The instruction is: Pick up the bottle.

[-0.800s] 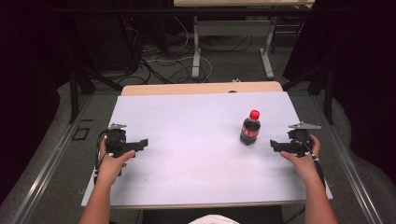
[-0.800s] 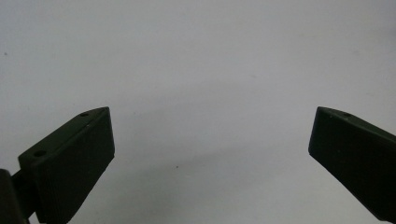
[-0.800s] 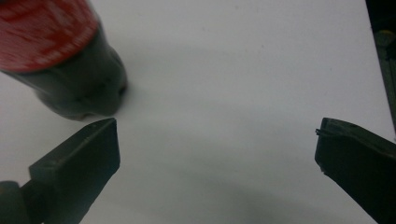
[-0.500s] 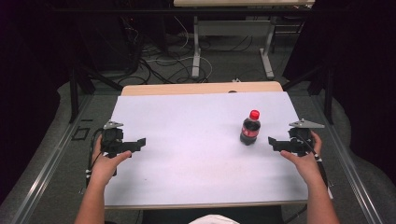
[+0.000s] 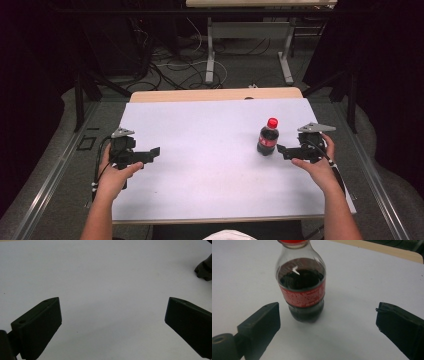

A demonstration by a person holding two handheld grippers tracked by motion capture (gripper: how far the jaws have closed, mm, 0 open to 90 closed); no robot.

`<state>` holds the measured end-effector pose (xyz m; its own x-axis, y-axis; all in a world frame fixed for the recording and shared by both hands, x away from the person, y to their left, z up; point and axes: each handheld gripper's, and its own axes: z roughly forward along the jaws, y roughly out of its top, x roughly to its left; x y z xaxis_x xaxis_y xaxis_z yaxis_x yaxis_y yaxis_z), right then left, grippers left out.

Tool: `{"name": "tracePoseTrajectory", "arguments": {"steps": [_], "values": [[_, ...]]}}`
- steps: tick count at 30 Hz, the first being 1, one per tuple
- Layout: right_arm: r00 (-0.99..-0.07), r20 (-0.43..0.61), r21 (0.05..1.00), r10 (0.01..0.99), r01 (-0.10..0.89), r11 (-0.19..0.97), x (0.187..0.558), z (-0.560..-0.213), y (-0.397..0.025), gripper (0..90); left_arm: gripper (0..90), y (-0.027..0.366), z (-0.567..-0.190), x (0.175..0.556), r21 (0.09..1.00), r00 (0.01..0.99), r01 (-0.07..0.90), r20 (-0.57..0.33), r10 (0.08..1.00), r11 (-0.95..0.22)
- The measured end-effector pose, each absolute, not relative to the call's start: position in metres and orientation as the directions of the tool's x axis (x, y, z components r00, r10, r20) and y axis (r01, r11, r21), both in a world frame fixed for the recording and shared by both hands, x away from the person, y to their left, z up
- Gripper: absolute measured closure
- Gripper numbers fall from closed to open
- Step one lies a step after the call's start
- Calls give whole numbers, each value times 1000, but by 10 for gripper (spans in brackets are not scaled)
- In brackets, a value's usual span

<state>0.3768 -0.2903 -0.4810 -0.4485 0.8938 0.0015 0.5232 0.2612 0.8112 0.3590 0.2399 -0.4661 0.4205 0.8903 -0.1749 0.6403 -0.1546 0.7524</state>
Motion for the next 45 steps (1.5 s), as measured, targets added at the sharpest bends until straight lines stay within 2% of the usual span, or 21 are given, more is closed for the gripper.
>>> {"name": "tracePoseTrajectory", "arguments": {"steps": [9, 12, 15, 22, 31, 45], "values": [[-496, -17, 810, 868, 502, 303, 391, -478, -270, 94, 20, 240, -468, 359, 750, 420, 642, -173, 891, -157], [-512, -8, 801, 859, 511, 312, 397, -482, -262, 141, 21, 240, -469, 360, 748, 424, 643, -167, 890, -165], [-519, -4, 795, 855, 517, 318, 402, -487, -258, 147, 21, 239, -470, 360, 746, 424, 645, -169, 890, -166], [-522, 16, 786, 853, 534, 312, 410, -496, -255, 156, 21, 239, -473, 361, 735, 416, 655, -161, 895, -172], [-507, 61, 793, 860, 548, 267, 415, -506, -256, 226, 21, 239, -474, 361, 732, 414, 658, -159, 896, -175], [-497, 19, 792, 868, 537, 290, 415, -512, -252, 276, 21, 240, -474, 362, 736, 412, 655, -160, 897, -169]]}}
